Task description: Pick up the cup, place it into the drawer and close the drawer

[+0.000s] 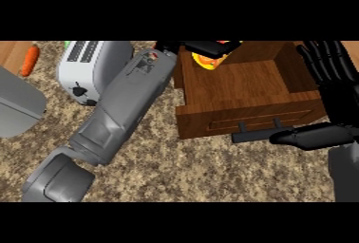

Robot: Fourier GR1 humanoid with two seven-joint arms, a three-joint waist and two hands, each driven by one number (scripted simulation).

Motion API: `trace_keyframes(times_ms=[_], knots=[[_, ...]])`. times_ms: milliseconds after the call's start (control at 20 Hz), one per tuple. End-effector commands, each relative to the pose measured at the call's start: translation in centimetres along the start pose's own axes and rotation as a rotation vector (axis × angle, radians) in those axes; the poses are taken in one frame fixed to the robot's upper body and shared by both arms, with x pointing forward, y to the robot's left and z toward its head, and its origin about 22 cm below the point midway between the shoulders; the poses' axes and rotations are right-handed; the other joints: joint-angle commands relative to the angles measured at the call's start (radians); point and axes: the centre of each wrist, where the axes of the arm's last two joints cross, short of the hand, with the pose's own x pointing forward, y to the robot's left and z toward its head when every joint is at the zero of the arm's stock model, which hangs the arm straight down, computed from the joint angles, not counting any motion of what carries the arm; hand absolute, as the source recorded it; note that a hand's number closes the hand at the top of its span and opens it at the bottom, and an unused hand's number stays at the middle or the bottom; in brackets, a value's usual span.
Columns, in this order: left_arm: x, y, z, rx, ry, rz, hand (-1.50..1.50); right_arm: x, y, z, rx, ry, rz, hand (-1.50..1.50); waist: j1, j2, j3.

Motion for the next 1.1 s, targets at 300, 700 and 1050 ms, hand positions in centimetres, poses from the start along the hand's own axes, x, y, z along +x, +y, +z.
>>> trace_keyframes(times_ms=[300,700,1050], knots=[[-2.3,-0.4,0.9,-0.101,0.108,-0.102,-1.50,0.3,2.2,-1.7,0.067,-0.051,-0.026,-1.50,-0.080,0.022,0.000],[-2.9,-0.3,1.5,-0.037,0.022,0.130,-1.50,0.8,4.5,-2.6,0.320,-0.078,-0.175,1.50,-0.117,0.024,-0.002],[-2.2,-0.2,1.4,0.048,-0.109,0.286,-1.50,-0.1,5.4,-1.8,0.676,0.032,-0.125,1.50,-0.076,0.013,-0.002]])
